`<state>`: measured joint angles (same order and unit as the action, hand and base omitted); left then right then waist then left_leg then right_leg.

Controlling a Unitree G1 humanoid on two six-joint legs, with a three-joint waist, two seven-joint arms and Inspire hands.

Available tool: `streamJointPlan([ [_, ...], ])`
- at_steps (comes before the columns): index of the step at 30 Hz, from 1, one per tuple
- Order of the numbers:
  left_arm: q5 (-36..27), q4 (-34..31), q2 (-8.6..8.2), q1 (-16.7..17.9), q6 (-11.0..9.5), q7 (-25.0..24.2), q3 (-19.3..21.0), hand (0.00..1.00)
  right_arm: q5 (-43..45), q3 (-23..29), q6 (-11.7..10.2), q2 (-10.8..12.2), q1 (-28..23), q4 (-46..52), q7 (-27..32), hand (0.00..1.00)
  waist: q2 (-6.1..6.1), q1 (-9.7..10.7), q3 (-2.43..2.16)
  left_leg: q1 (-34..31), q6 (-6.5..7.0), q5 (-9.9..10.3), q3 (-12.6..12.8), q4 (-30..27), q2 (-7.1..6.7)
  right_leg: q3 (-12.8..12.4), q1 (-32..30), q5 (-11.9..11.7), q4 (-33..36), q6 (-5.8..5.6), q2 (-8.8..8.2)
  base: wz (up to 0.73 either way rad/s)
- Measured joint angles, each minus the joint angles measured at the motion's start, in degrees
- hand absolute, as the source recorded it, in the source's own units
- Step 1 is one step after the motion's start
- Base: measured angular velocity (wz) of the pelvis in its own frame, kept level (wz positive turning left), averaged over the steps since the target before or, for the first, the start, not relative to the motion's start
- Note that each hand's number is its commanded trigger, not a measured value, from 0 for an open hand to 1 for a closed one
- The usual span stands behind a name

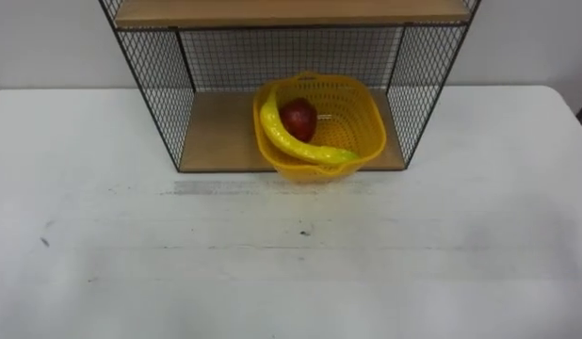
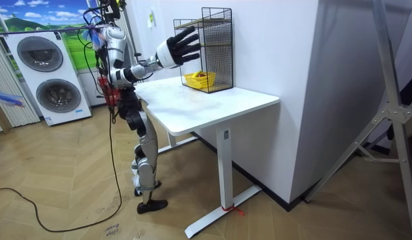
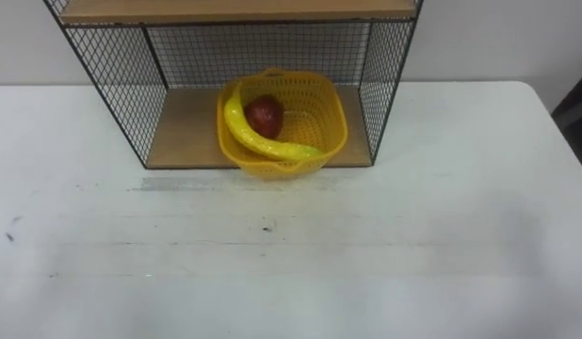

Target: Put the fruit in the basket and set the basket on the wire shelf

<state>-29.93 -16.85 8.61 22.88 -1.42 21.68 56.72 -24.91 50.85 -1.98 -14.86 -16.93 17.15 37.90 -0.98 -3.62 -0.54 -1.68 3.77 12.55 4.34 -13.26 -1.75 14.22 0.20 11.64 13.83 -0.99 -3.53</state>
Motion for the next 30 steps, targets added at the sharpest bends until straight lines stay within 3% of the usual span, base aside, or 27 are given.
streamJointPlan([
  [2, -0.34, 3.67, 1.43, 0.24, -0.29, 2.6, 1.75, 0.0, -0.93, 2.03, -0.83, -0.71, -0.52, -1.56, 1.78, 0.0, -0.28, -0.03, -0.03, -0.04, 0.0, 0.01, -0.14, 0.1, -0.04, 0.0, -0.02, 0.03, 0.05, -0.02, -0.03, 0.02],
  [5, -6.71, 13.8, 3.36, 2.67, -1.72, 5.14, 3.25, 0.0, -5.45, 3.8, -1.59, -4.49, -1.51, -9.37, 3.5, 0.0, -0.73, -0.37, -0.08, -0.95, 0.16, 0.12, -0.01, -0.44, -0.27, -0.12, -1.51, 0.66, 1.74, 0.02, -0.51, -0.02],
  [8, -13.68, 26.77, 3.63, 3.97, -2.69, 6.47, 3.18, 0.0, -13.53, 4.48, -2.42, -4.66, -4.63, -18.78, 4.59, 0.0, -0.88, -0.07, -0.09, -1.26, 0.23, 0.16, -0.25, -0.43, -0.86, -0.07, -2.32, 1.96, 3.49, -0.06, -1.41, 0.04],
  [9, -16.36, 32.97, 3.59, 3.97, -2.75, 6.94, 3.07, 0.0, -16.58, 4.4, -2.27, -4.62, -4.98, -24.32, 4.82, 0.0, -0.92, -0.07, -0.06, -1.19, 0.24, 0.16, -0.26, -0.47, -0.97, -0.08, -2.37, 2.18, 3.79, -0.05, -1.45, 0.03],
  [13, -21.81, 47.85, 3.73, 3.8, -2.8, 7.2, 3.05, 0.0, -22.8, 4.37, -2.32, -4.61, -4.98, -39.69, 4.95, 0.0, -1.14, 0.04, 0.03, -1.05, 0.25, 0.15, -0.37, -0.83, -1.03, -0.05, -2.29, 2.47, 3.66, -0.06, -1.55, 0.03],
  [15, -21.8, 57.73, 4.46, 3.54, -2.86, 6.57, 2.83, 0.0, -24.67, 4.38, -2.32, -4.59, -4.99, -51.67, 3.7, 0.0, -0.63, 0.78, -0.17, -1.08, 0.23, 0.18, -1.43, -1.27, -1.11, 0.61, -1.74, 2.72, 3.48, -0.09, -1.82, 0.2],
  [18, -21.78, 67.92, 4.65, 2.97, -2.9, 6.32, 2.85, 0.0, -24.92, 4.33, -2.33, -4.56, -4.63, -64.42, 3.03, 0.0, -0.54, 0.77, -0.1, -1.22, 0.04, 0.3, -1.51, -1.56, -0.98, 0.33, -1.88, 2.9, 3.57, 0.02, -1.62, 0.04],
  [22, -21.74, 76.14, 4.63, 2.76, -2.94, 5.11, 1.85, 0.0, -23.61, 2.18, -2.42, -3.5, -4.52, -74.63, 2.59, 0.0, -0.09, 1.31, -0.16, -0.72, -0.15, 0.39, -1.58, -1.53, -0.73, 0.3, -1.2, 2.79, 3.04, 0.2, -1.27, 0.0],
  [25, -20.64, 79.14, 4.57, 1.41, -3.22, 3.34, -2.07, 0.0, -21.74, -1.92, -2.56, -3.2, -3.53, -78.99, 1.6, 0.0, 0.06, 1.68, -0.1, -0.61, -0.18, 0.42, -1.62, -1.64, -0.76, 0.09, -1.11, 2.66, 2.91, 0.22, -1.19, -0.03],
  [28, -13.7, 81.66, 4.37, -0.87, -3.49, 0.07, -7.8, 0.0, -16.97, -6.3, -3.09, -1.75, -1.06, -82.67, -1.12, 0.0, 0.26, 1.97, 0.01, -0.31, -0.16, 0.46, -1.42, -1.65, -0.7, -0.25, -0.85, 2.47, 2.87, 0.23, -1.12, -0.06],
  [30, -6.55, 81.79, 3.43, -2.26, -3.24, -3.03, -12.91, 0.0, -14.41, -11.92, -1.97, -0.32, 0.0, -84.19, -4.36, 0.0, 0.48, 1.94, 0.06, 0.75, -0.14, 0.46, -1.19, -1.1, -0.75, -0.61, -0.17, 2.48, 2.75, 0.21, -1.11, -0.07],
])
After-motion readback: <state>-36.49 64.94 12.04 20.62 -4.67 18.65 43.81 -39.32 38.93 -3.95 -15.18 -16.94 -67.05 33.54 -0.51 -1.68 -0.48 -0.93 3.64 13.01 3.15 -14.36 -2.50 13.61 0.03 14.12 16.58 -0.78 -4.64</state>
